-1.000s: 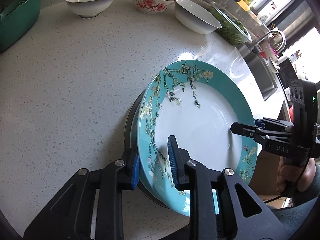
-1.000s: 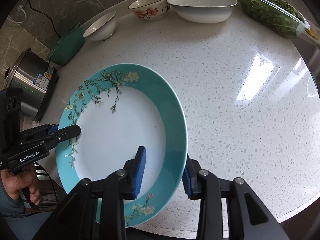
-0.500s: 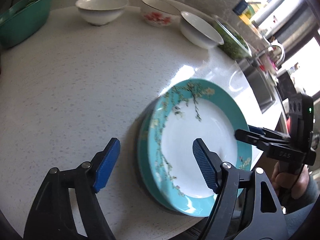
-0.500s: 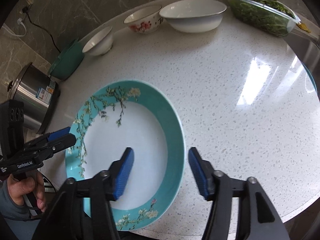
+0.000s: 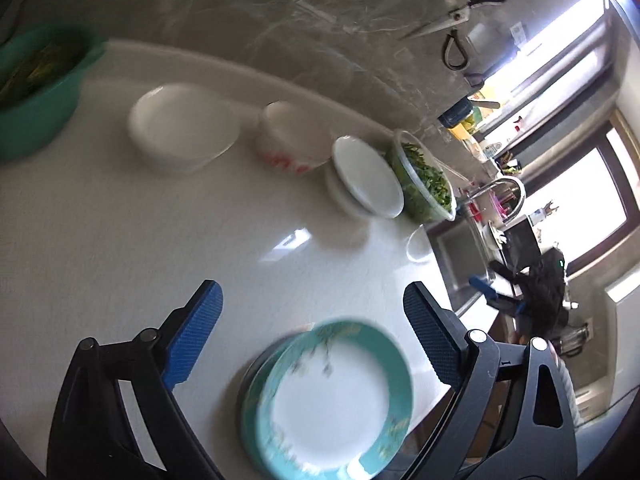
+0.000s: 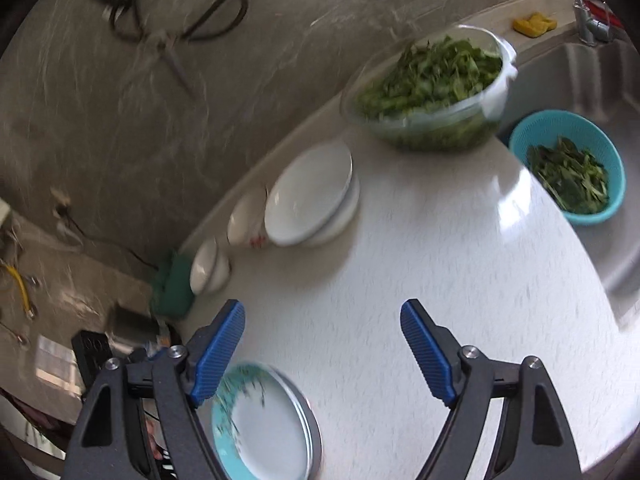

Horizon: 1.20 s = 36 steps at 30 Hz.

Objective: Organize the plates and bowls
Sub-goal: 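Move both grippers to the large white bowl beside the greens container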

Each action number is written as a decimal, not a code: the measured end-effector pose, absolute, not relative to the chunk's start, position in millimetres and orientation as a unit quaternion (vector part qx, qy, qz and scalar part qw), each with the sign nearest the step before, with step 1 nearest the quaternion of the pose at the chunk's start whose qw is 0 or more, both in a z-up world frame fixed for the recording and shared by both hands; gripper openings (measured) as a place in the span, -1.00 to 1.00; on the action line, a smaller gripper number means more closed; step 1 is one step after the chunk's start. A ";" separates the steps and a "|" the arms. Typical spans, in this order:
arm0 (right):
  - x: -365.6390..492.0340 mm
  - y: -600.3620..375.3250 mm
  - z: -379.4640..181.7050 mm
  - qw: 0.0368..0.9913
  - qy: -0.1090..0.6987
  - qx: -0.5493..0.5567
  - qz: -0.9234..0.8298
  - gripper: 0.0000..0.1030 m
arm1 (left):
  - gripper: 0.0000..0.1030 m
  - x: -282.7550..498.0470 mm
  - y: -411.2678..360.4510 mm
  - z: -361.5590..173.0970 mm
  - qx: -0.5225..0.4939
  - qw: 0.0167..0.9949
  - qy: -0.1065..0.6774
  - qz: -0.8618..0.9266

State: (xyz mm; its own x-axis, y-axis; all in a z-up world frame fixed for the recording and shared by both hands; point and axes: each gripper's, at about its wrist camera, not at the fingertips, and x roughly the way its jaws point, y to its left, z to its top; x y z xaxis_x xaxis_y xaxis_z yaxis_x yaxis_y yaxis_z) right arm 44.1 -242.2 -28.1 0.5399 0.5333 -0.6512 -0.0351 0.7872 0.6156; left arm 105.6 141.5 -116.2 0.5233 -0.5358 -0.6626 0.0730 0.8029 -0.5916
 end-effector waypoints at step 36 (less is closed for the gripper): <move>274.8 -169.5 -98.5 0.792 0.574 0.137 0.153 0.00 | -0.03 354.1 9.8 -208.1 -0.190 0.788 0.584 -0.041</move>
State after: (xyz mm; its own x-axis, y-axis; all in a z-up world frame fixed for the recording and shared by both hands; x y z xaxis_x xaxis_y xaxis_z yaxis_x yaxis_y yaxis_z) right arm 274.8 -169.5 -98.5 0.2930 0.4007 -0.8681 -0.0857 0.9153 0.3935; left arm 354.1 9.8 -208.1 0.3145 -0.2864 -0.9050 -0.1571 0.9246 -0.3471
